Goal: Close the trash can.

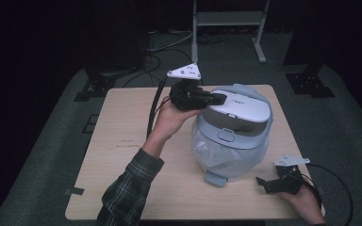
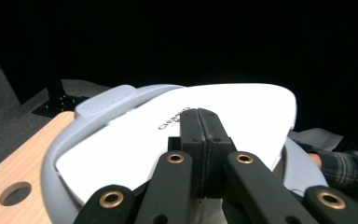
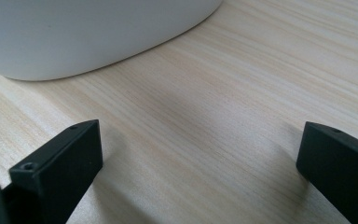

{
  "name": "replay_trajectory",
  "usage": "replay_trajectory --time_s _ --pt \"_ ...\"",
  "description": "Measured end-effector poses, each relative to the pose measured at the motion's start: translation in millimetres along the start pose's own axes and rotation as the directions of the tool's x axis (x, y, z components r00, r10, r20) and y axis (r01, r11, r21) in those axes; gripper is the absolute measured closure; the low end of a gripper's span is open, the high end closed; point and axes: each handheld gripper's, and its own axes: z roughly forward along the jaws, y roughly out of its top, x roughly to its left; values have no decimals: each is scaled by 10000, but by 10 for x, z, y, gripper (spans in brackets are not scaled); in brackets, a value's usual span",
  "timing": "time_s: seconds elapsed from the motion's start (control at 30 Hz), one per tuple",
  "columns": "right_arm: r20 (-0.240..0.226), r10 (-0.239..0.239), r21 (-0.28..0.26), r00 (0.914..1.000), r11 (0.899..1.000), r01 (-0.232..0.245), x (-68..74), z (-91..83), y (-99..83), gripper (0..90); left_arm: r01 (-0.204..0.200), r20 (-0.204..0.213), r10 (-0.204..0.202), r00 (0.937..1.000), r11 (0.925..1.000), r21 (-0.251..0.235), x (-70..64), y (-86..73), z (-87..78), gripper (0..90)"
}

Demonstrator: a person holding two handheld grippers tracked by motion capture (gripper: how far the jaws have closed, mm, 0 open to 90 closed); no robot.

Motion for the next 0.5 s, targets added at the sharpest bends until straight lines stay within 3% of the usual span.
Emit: replay_trajectory --time_s 0.5 --pt "25 23 -2 10000 10000 -23 3 1 1 0 -197 99 193 9998 9991 372 -272 -113 29 897"
